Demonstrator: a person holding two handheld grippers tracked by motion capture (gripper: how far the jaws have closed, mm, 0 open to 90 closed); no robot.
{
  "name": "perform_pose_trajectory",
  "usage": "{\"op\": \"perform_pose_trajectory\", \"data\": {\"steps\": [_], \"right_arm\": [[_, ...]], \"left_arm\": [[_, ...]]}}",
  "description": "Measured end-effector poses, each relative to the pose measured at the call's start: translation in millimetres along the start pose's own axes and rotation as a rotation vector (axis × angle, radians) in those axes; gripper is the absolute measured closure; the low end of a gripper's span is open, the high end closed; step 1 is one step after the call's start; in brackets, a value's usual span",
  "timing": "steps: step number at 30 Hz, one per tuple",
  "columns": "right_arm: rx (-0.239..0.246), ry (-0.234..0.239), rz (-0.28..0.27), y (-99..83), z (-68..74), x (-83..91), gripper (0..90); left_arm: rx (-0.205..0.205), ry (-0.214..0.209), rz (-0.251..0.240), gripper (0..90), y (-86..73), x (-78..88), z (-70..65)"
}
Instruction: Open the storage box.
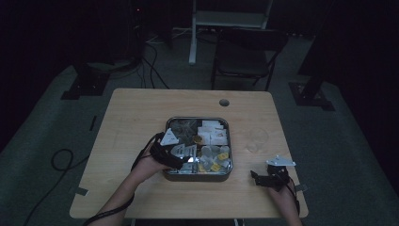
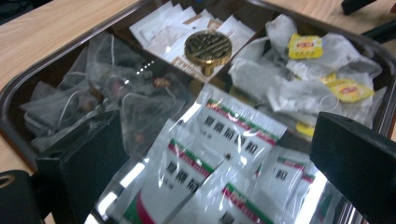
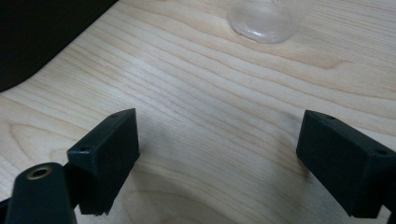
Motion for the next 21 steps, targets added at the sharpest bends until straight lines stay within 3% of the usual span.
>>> {"op": "perform_pose_trajectory", "data": {"steps": [12, 21], "right_arm": [[0.000, 0.000, 0.000, 0.0, 0.0, 0.0, 12.7], [0.000, 0.000, 0.000, 0.0, 0.0, 0.0, 12.8]], "left_arm": [[0.011, 0.004, -0.003, 6.4, 9.9, -13.1, -1.8], [0.020, -0.007, 0.001, 15.0, 21.1, -24.1, -4.2]]}}
Point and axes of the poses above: each handheld gripper's, and its own axes: x roughly backward along the jaws, y roughly out of its top, z roughly to its left, the point moved 2 cm from there along -x, roughly forward along the jaws, and after that the axes turned 13 degrees about x, right-handed, at the moved point
